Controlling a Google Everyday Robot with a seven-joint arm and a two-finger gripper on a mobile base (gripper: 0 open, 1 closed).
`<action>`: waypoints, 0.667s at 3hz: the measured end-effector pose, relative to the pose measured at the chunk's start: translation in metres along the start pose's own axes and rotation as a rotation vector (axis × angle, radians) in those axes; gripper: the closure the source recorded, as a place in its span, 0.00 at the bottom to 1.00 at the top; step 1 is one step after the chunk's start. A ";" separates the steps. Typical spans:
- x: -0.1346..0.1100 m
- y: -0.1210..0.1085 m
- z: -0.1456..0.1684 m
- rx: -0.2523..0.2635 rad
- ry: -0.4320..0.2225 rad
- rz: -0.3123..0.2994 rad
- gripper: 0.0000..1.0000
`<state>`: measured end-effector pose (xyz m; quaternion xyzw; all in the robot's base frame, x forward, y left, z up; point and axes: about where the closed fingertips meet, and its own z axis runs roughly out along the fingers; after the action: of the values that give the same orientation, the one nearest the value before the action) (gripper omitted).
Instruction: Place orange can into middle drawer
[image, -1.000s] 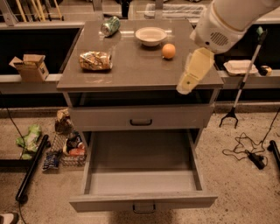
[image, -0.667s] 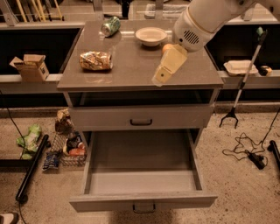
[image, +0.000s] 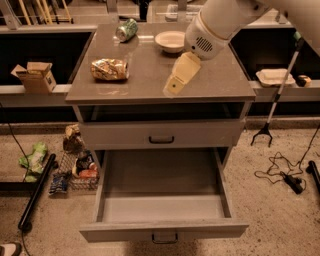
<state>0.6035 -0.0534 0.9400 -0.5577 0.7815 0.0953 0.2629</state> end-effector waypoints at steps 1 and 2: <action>-0.040 -0.009 0.036 -0.012 -0.056 -0.038 0.00; -0.073 -0.015 0.064 -0.016 -0.093 -0.043 0.00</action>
Offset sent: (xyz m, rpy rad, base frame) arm 0.0792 0.1271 -0.0180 0.1220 -0.0576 0.0595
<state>0.6548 0.0299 0.9258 -0.5714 0.7555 0.1217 0.2967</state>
